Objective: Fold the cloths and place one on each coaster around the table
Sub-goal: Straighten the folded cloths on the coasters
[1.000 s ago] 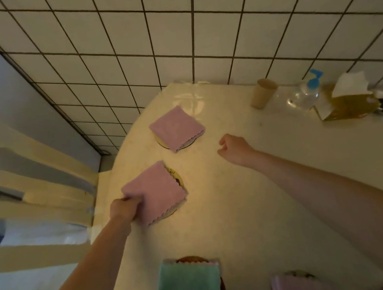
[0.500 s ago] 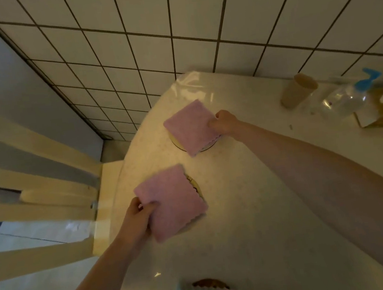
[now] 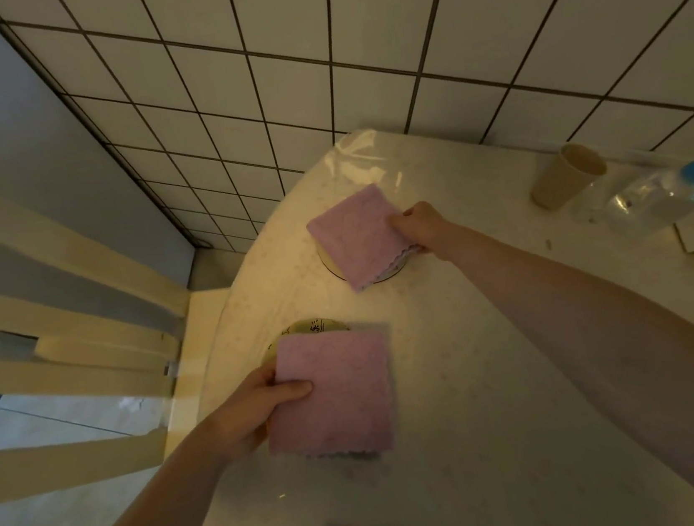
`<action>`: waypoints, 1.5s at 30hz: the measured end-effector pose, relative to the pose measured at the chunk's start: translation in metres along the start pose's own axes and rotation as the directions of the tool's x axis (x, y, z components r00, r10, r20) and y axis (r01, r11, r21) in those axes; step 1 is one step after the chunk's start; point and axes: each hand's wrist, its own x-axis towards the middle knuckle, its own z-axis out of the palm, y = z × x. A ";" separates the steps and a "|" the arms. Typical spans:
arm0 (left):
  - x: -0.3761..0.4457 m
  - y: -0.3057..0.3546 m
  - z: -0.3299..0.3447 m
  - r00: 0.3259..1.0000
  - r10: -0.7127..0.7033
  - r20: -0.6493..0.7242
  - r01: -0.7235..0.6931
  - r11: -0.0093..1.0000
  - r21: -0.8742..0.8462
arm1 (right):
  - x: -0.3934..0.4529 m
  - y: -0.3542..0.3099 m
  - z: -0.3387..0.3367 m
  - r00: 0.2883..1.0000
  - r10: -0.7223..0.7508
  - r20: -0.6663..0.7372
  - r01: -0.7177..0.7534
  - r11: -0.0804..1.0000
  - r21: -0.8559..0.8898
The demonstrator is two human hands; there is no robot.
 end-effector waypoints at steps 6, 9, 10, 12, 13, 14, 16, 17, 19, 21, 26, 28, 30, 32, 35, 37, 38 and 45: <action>0.009 0.005 -0.001 0.994 0.059 -0.090 -0.054 0.997 0.060 | 0.000 -0.008 -0.002 0.997 0.064 0.048 -0.067 0.996 0.060; 0.007 0.003 -0.003 0.995 0.057 -0.078 -0.054 0.998 0.039 | -0.009 -0.015 -0.004 0.975 0.047 0.216 -0.129 0.913 0.387; 0.007 0.003 -0.004 0.996 0.057 -0.074 -0.054 0.998 0.043 | -0.012 -0.016 -0.005 0.958 0.004 0.286 -0.163 0.829 0.535; 0.008 0.003 -0.005 0.995 0.058 -0.081 -0.053 0.997 0.059 | -0.012 -0.013 -0.004 0.930 -0.063 0.363 -0.240 0.644 0.726; 0.007 0.005 -0.004 0.993 0.066 -0.097 -0.058 0.995 0.080 | -0.011 -0.009 -0.001 0.927 -0.060 0.370 -0.261 0.608 0.750; 0.007 0.007 -0.004 0.989 0.080 -0.123 -0.065 0.991 0.116 | -0.013 -0.003 0.004 0.930 -0.030 0.365 -0.270 0.617 0.739; 0.007 0.012 -0.004 0.974 0.120 -0.194 -0.080 0.976 0.201 | -0.014 0.011 0.014 0.943 0.067 0.325 -0.274 0.711 0.648; 0.008 0.013 -0.005 0.965 0.138 -0.224 -0.081 0.966 0.247 | -0.013 0.019 0.016 0.947 0.100 0.305 -0.274 0.746 0.607; 0.010 0.015 -0.009 0.957 0.150 -0.248 -0.070 0.950 0.303 | -0.012 0.026 0.019 0.952 0.104 0.287 -0.260 0.771 0.582; 0.011 0.015 -0.011 0.960 0.140 -0.244 -0.059 0.949 0.310 | -0.012 0.027 0.019 0.958 0.058 0.279 -0.222 0.765 0.604; 0.012 0.019 -0.012 0.958 0.156 -0.241 -0.069 0.940 0.334 | -0.013 0.028 0.016 0.939 -0.061 0.339 -0.179 0.755 0.631; 0.014 0.021 -0.015 0.955 0.168 -0.244 -0.069 0.928 0.367 | -0.014 0.032 0.015 0.933 -0.047 0.358 -0.179 0.801 0.572; 0.016 0.022 -0.015 0.951 0.176 -0.256 -0.063 0.916 0.396 | -0.016 0.031 0.015 0.945 0.006 0.328 -0.183 0.840 0.510; 0.017 0.022 -0.013 0.945 0.186 -0.271 -0.061 0.910 0.411 | -0.018 0.027 0.015 0.956 0.050 0.290 -0.187 0.865 0.466; 0.016 0.019 -0.012 0.934 0.189 -0.302 -0.046 0.905 0.423 | -0.019 0.022 0.014 0.977 0.087 0.197 -0.153 0.925 0.348; 0.016 0.015 -0.012 0.923 0.198 -0.330 -0.035 0.897 0.441 | -0.017 0.023 0.014 0.993 0.061 0.103 -0.080 0.978 0.193; 0.016 0.013 -0.012 0.918 0.205 -0.340 -0.032 0.891 0.452 | -0.017 0.024 0.014 0.997 0.036 0.063 -0.042 0.995 0.089; 0.014 0.004 -0.006 0.808 0.518 -0.280 -0.086 0.574 0.815 | -0.027 0.037 0.024 0.970 -0.243 -0.020 0.201 0.845 -0.496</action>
